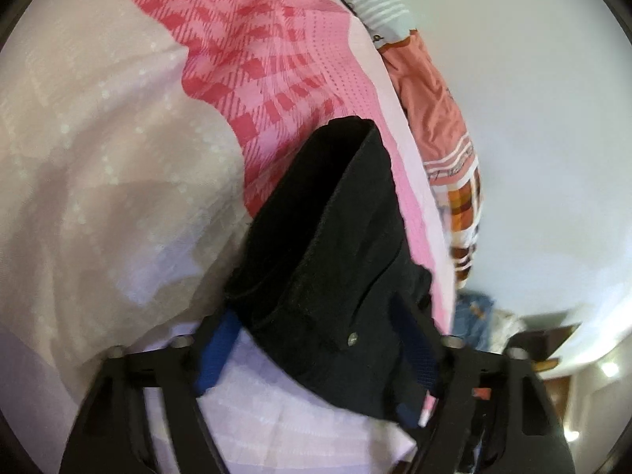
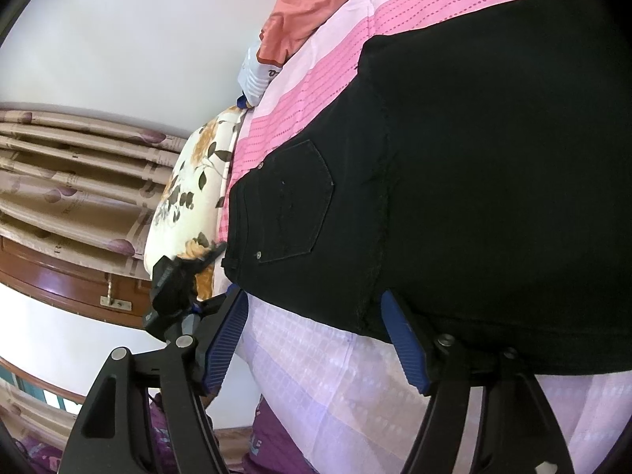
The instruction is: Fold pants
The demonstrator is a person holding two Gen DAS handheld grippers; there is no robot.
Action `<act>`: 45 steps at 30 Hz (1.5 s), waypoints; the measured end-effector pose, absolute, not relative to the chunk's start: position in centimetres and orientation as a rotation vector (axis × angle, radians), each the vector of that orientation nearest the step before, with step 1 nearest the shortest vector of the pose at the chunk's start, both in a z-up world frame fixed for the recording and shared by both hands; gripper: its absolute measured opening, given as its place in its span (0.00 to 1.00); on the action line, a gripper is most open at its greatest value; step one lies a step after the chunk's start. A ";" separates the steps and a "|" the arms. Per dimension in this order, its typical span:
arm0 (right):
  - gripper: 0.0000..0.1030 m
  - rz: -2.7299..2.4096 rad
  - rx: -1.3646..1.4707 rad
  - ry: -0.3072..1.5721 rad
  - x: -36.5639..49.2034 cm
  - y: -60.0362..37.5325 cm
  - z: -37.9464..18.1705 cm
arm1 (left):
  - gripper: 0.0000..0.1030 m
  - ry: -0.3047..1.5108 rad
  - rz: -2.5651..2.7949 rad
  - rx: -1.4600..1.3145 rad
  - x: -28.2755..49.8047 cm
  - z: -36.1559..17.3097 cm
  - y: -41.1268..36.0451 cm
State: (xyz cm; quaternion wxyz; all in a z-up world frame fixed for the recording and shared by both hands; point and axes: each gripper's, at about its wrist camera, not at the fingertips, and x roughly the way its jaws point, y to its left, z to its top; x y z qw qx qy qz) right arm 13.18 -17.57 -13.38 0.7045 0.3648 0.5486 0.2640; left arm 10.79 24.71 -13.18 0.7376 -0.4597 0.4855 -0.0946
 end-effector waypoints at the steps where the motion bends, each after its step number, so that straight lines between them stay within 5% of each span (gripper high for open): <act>1: 0.65 0.587 0.809 1.220 13.2 -17.6 -13.4 | 0.38 1.072 -0.192 -0.983 10.6 -13.1 24.7; 10: 0.66 0.582 0.808 1.221 13.2 -17.6 -13.5 | 0.26 1.016 -0.176 -0.834 10.0 -10.4 23.4; 45: 0.66 0.556 0.921 1.128 13.7 -20.8 -13.6 | 0.25 0.867 -0.269 -0.654 11.1 -1.4 16.7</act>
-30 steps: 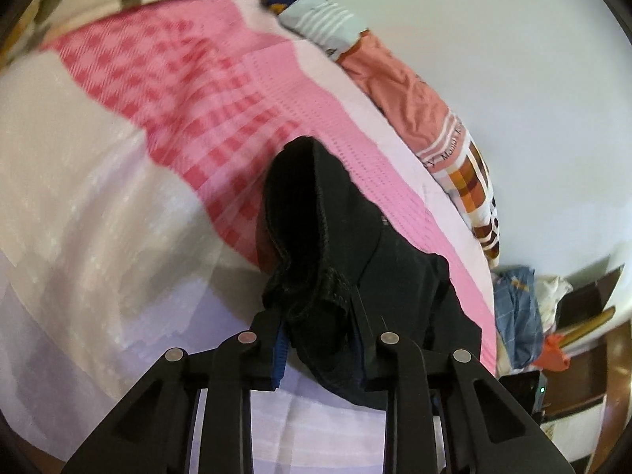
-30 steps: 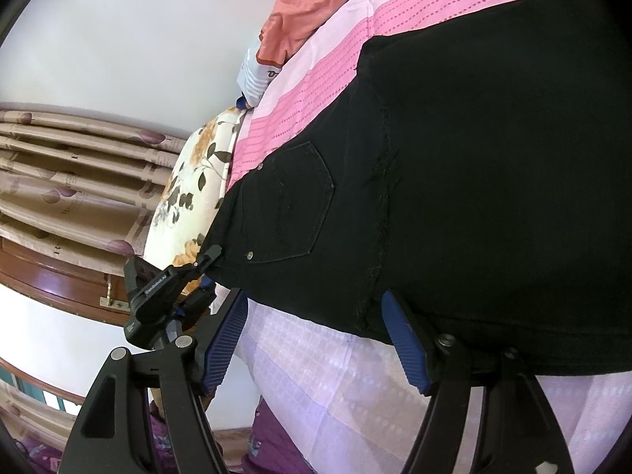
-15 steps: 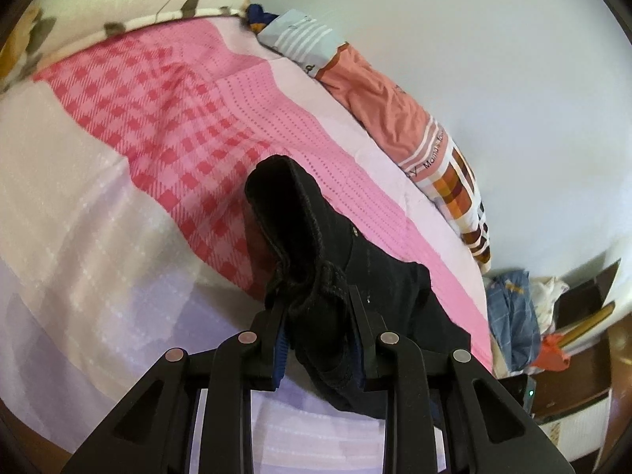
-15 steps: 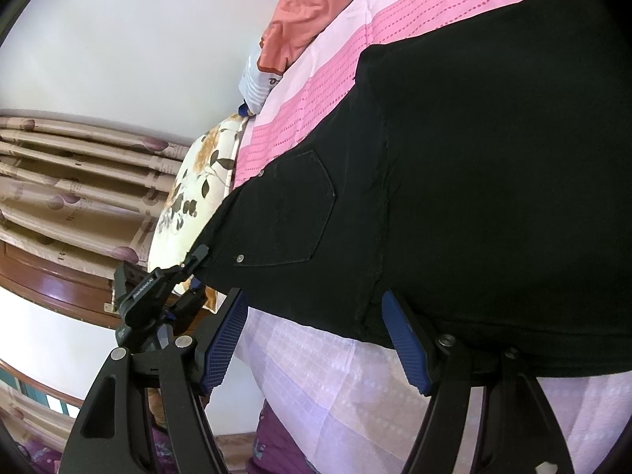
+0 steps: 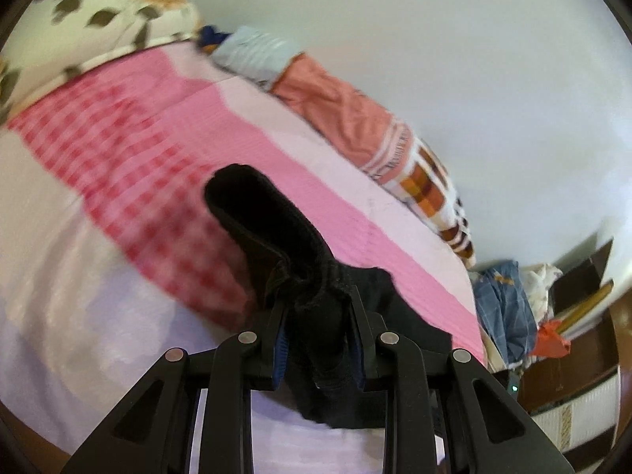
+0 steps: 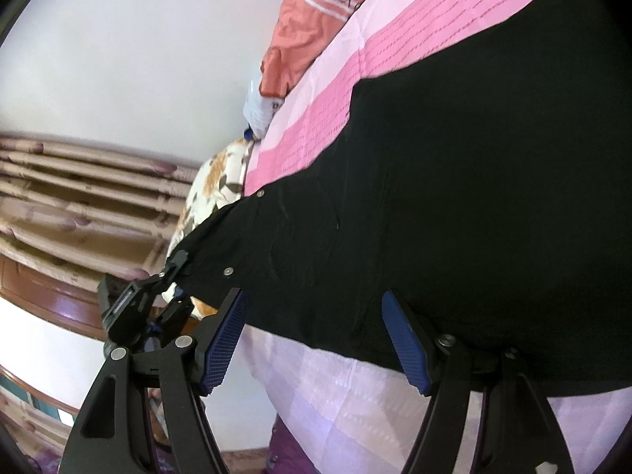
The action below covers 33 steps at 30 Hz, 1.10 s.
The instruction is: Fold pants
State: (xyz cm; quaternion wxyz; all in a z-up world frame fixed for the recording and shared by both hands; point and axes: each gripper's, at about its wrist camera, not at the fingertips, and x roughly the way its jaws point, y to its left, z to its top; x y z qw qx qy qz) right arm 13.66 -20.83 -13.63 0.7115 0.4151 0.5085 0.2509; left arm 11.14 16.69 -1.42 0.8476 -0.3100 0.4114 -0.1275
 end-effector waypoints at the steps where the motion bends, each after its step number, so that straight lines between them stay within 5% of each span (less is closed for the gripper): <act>1: 0.66 0.552 0.931 1.120 13.7 -21.2 -13.6 | 0.25 0.862 -0.287 -0.636 11.4 -0.7 15.8; 13: 0.67 0.429 1.134 0.935 13.4 -33.2 -12.0 | 0.25 0.872 -0.672 -0.406 13.6 4.8 -3.2; 20: 0.78 0.422 1.385 0.908 12.0 -39.2 -14.4 | 0.25 1.001 -0.913 -0.197 12.6 0.4 -16.3; 29: 0.80 0.414 1.373 0.974 12.3 -39.5 -15.4 | 0.27 1.088 -0.965 -0.168 11.6 -1.8 -18.0; 33: 0.80 0.399 1.282 1.040 13.5 -39.0 -15.1 | 0.39 1.021 -0.935 -0.117 10.4 -0.3 -16.4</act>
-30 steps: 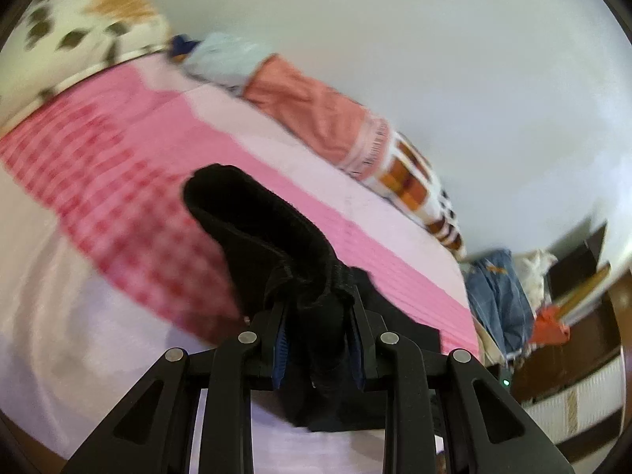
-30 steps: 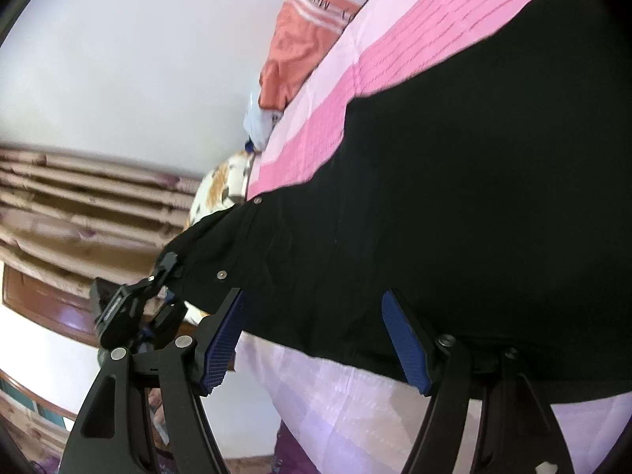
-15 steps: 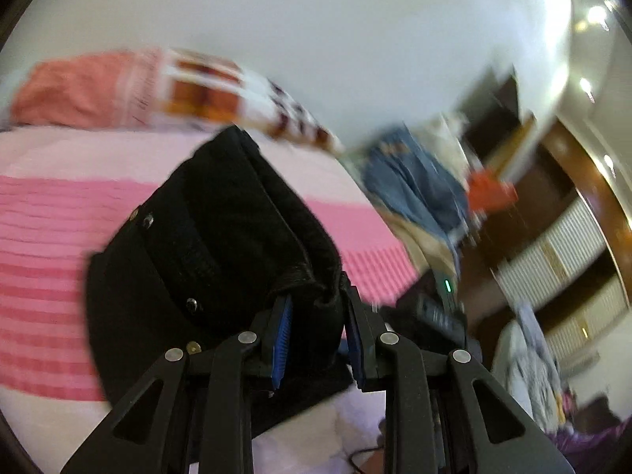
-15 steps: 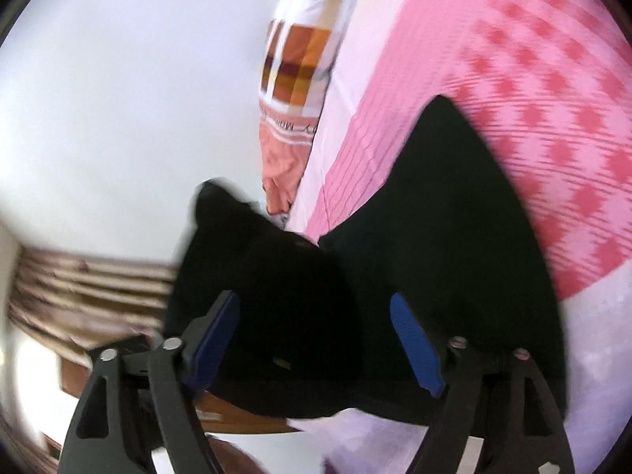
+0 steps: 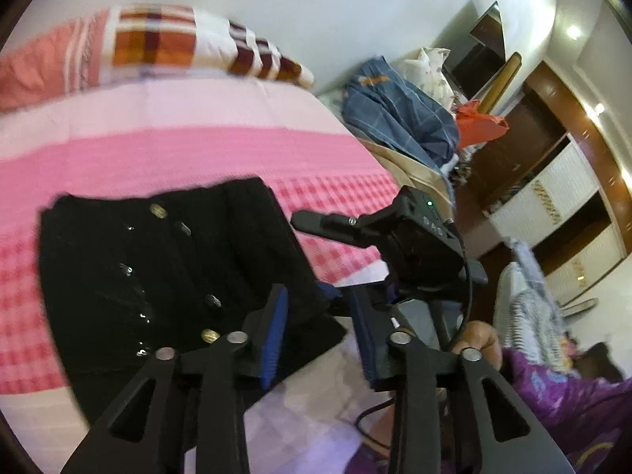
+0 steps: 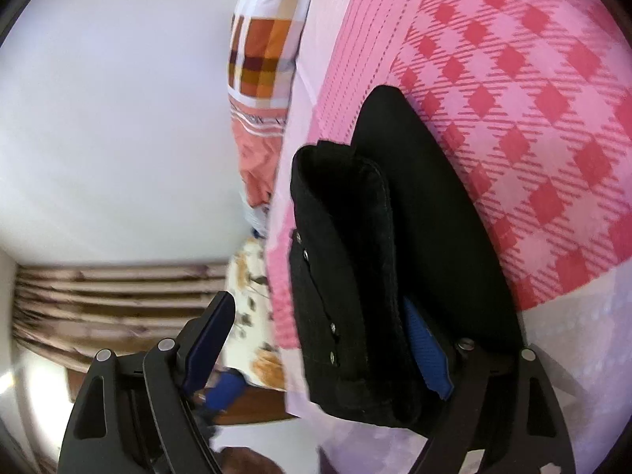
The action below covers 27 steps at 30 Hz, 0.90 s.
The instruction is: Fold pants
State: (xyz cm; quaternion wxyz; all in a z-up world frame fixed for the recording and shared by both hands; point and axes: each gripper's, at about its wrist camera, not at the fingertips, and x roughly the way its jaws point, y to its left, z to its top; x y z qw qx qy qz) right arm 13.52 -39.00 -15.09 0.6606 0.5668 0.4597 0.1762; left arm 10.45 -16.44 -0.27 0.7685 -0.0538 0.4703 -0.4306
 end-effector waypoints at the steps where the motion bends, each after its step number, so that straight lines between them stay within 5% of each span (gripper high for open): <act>1: 0.80 0.398 1.258 1.054 13.8 -38.9 -15.0 | 0.43 1.007 -0.933 -0.120 10.3 0.1 -15.8; 7: 0.75 0.395 1.130 1.139 15.3 -38.1 -14.5 | 0.50 1.015 -0.855 -0.156 10.5 0.7 -12.0; 9: 0.27 0.366 1.029 1.185 15.8 -37.7 -14.5 | 0.54 1.021 -0.820 -0.163 10.3 0.4 -10.5; 12: 0.15 0.348 0.958 1.210 15.8 -37.6 -14.7 | 0.54 1.031 -0.772 -0.183 10.2 0.1 -8.6; 27: 0.12 0.316 1.037 1.093 13.5 -41.5 -14.1 | 0.58 1.108 -0.628 -0.279 11.7 -2.9 -4.2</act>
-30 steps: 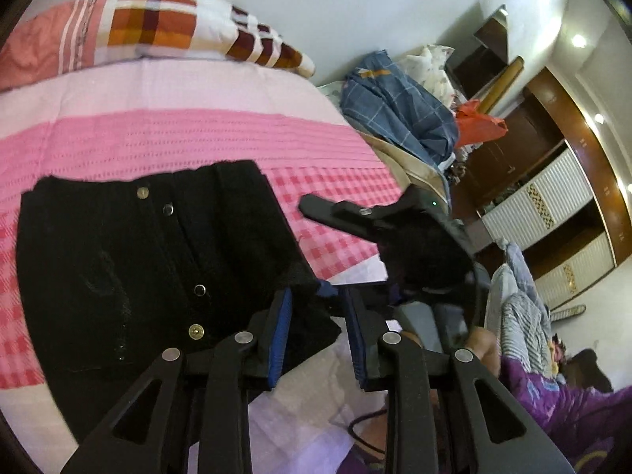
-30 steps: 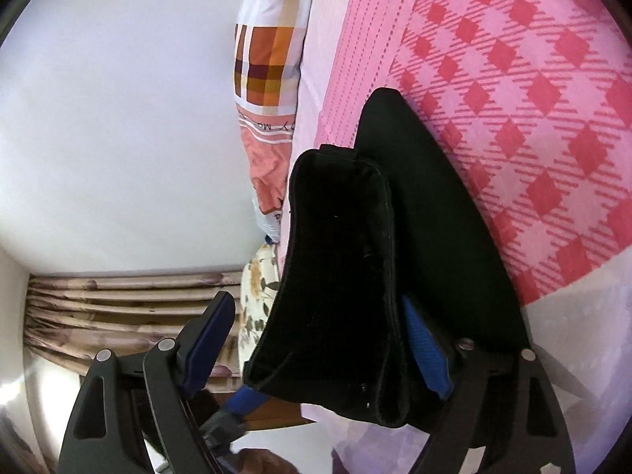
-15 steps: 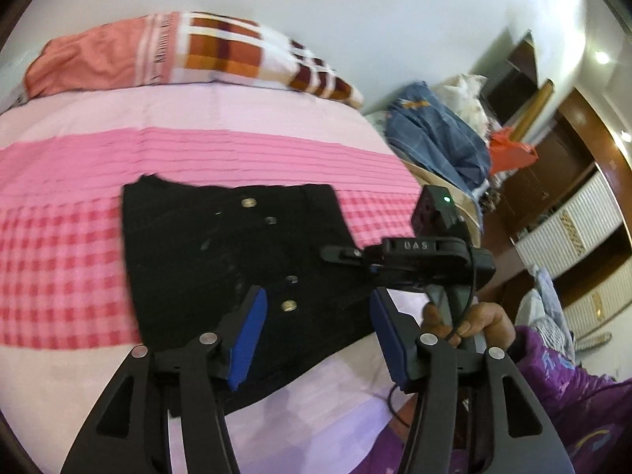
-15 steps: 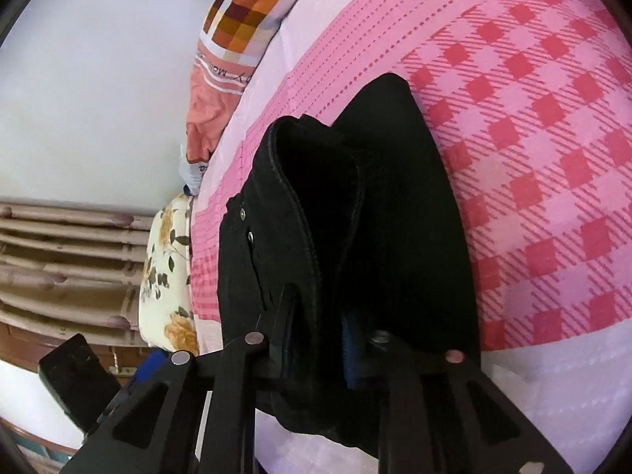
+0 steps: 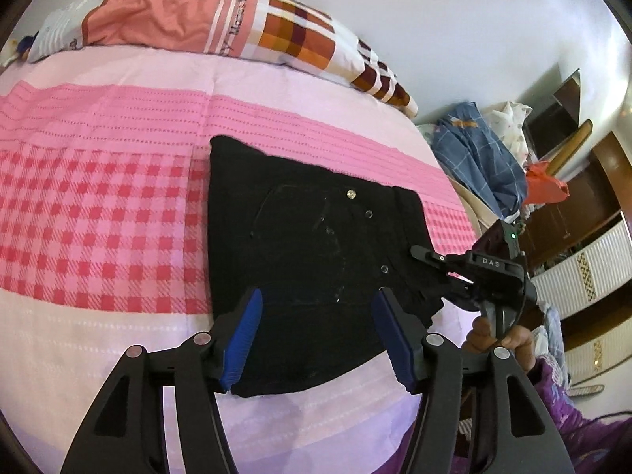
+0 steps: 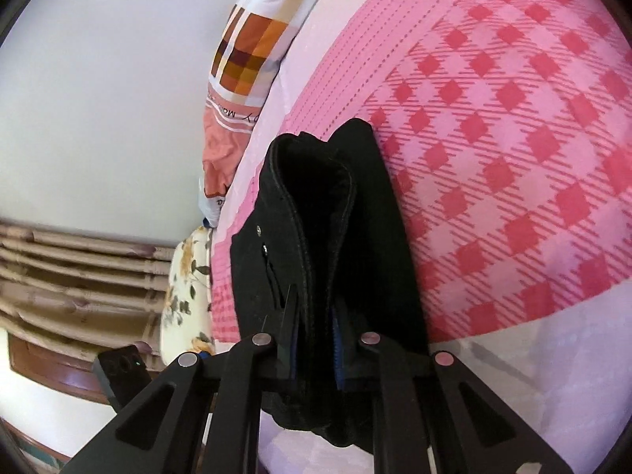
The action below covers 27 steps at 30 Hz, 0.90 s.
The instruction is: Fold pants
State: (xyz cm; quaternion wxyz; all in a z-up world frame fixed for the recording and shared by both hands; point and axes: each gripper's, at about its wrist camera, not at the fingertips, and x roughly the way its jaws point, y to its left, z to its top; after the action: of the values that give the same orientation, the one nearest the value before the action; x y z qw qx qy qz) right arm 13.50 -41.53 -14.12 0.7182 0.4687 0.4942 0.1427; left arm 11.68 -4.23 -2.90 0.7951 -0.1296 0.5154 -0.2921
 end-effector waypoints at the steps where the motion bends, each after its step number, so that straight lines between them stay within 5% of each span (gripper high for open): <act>1: 0.12 0.311 1.036 1.096 13.4 -41.6 -14.2 | 0.59 1.114 -0.630 -0.278 11.6 -3.1 -4.3; 14: 0.22 0.326 1.062 1.006 8.5 -43.3 -6.8 | 0.63 1.133 -0.613 -0.292 11.9 -4.0 -3.1; 27: 0.28 0.220 1.308 1.084 6.5 -41.0 -11.7 | 0.64 1.147 -0.595 -0.384 11.9 -4.9 -0.8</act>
State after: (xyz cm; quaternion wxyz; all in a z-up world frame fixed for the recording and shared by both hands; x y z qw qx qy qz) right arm 6.53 -41.03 -11.72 0.6551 0.5769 0.4781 0.0971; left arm 11.88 -0.83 -4.91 0.7814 -0.1776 0.5310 -0.2755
